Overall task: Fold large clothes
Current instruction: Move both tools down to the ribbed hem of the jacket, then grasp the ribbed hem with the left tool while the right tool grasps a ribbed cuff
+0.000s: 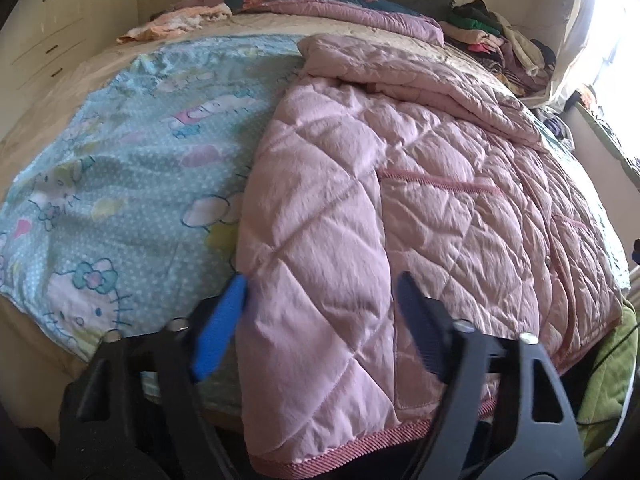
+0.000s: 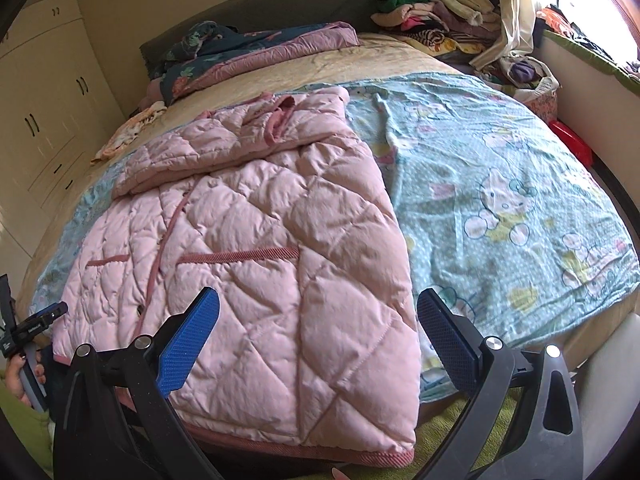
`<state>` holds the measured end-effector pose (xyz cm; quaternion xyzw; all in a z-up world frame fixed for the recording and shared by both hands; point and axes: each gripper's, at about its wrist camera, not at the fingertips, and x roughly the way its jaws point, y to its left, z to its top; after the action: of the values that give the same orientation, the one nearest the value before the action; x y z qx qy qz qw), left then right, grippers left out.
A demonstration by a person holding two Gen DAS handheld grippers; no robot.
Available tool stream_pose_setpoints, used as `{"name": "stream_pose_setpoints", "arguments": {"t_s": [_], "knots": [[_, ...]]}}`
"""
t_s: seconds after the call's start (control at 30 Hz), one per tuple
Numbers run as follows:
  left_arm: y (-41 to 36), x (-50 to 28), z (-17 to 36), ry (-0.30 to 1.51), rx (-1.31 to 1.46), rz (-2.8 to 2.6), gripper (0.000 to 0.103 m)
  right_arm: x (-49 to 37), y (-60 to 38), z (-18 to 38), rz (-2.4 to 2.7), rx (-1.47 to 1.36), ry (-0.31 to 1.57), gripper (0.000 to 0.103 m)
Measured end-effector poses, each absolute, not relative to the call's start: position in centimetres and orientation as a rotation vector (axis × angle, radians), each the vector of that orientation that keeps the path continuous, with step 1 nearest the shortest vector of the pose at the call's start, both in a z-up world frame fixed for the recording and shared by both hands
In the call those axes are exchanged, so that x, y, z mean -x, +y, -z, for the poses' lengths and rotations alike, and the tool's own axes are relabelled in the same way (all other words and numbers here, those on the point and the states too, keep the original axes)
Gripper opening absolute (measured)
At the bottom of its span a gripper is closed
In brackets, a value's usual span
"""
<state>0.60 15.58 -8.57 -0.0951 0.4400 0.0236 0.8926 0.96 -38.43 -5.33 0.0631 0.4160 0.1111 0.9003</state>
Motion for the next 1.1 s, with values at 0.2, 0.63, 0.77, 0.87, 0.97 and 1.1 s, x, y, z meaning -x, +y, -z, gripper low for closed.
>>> {"name": "stream_pose_setpoints", "arguments": {"t_s": [0.2,0.63,0.77,0.87,0.97,1.1], "knots": [[15.5,-0.2,9.4,0.942,0.203,-0.022,0.054,-0.5,-39.6,6.9,-0.218,-0.132,0.906,0.099],[14.8,1.5,10.0,0.976,0.163,0.006,0.061,0.8,-40.8,10.6,-0.244,-0.100,1.036,0.099],[14.6,1.9,9.9,0.978,0.161,0.014,0.063,1.1,-40.6,11.5,-0.276,-0.092,1.081,0.099],[14.6,2.2,10.0,0.984,0.159,0.015,0.064,1.3,-40.0,12.5,-0.299,-0.074,1.124,0.099],[14.7,2.3,10.1,0.989,0.161,0.007,0.065,1.5,-39.7,13.2,-0.305,-0.053,1.137,0.099],[14.6,2.3,10.3,0.990,0.158,0.003,0.066,1.9,-39.6,13.1,-0.344,-0.052,1.118,0.093]]}}
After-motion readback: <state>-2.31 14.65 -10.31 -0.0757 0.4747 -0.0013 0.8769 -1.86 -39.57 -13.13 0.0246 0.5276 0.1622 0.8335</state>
